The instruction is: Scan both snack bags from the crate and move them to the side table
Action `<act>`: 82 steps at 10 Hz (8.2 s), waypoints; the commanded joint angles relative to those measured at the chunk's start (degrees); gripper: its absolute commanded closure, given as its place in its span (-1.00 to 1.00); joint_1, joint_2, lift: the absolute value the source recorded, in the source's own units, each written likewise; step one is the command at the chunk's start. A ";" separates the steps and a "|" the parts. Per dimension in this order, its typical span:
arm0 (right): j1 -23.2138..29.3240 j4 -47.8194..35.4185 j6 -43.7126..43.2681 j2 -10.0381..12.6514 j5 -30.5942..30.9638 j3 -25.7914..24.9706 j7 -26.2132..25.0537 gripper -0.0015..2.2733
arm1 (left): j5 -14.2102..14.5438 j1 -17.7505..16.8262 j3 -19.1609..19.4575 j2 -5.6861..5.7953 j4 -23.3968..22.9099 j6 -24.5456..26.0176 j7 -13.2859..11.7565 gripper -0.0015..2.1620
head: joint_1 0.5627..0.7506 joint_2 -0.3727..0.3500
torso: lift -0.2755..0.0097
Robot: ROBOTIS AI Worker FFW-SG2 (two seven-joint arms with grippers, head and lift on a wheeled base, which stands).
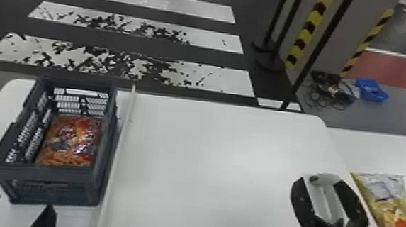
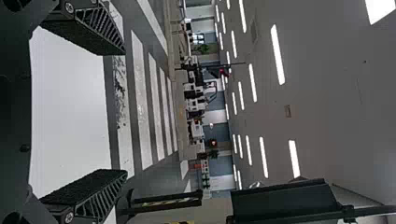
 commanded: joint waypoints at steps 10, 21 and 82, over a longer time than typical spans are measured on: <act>0.01 1.33 -0.36 -3.63 -1.15 -0.41 1.94 -0.92 | 3.58 -21.39 9.46 -5.39 -14.92 51.74 3.19 -0.94 | 0.41 -0.29 | 0.26; -1.31 3.00 -0.18 -4.69 -1.68 0.12 2.82 -0.92 | -2.84 -45.99 5.15 -5.57 -1.82 73.72 5.56 -0.92 | 0.41 -0.16 | 0.26; -0.60 9.24 -13.37 -8.03 -8.27 -0.32 5.19 -0.91 | -16.72 -54.61 -4.34 -12.69 9.08 77.23 11.89 0.75 | 0.41 -0.38 | 0.26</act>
